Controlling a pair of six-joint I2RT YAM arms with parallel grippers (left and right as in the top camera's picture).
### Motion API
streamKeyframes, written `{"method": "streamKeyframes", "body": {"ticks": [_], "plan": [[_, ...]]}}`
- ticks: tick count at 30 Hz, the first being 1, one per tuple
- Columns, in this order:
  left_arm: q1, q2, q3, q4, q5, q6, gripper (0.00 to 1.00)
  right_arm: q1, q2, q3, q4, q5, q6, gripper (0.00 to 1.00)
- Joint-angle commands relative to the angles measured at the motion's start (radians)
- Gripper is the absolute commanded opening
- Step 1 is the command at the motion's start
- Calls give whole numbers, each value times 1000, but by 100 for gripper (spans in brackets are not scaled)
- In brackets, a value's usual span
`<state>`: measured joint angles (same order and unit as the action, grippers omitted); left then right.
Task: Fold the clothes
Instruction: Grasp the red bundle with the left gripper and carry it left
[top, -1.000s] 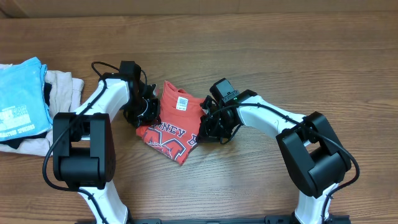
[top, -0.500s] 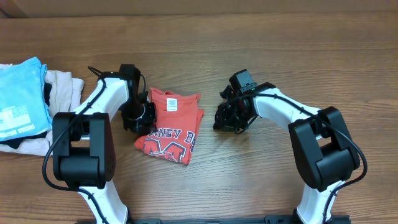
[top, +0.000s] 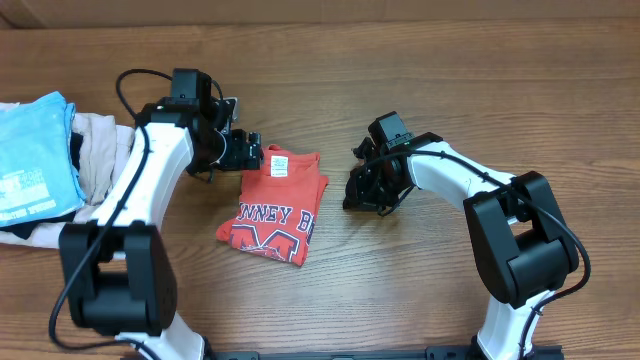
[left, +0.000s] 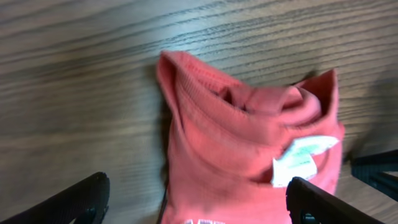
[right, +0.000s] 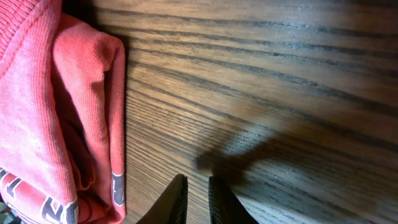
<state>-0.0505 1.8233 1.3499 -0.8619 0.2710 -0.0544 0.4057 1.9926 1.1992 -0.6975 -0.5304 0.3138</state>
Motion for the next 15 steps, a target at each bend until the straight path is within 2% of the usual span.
{"method": "streamKeyframes", "body": {"ticks": [1,4,5,6,8,9,10,13,15], "plan": [[6,124,1,39,154,97,92,-2,12,-2,0,11,-7,16],[3,248,1,61,358,205,91,-2,12,-2,0,13,-7,16],[-1,288,1,44,445,260,88,-2,12,-2,0,14,-6,16],[-3,303,1,29,471,285,85,-2,12,-2,0,14,-6,16],[-7,325,1,-18,477,348,31,-2,12,-2,0,14,-6,16],[-6,325,2,-31,476,363,9,-2,11,-2,0,14,-6,16],[2,317,5,-43,473,362,4,-4,10,-1,-5,14,-6,16],[54,258,52,-105,416,357,4,-34,1,14,-36,18,-7,16],[110,172,117,-169,283,305,4,-80,-15,34,-82,50,-8,16]]}}
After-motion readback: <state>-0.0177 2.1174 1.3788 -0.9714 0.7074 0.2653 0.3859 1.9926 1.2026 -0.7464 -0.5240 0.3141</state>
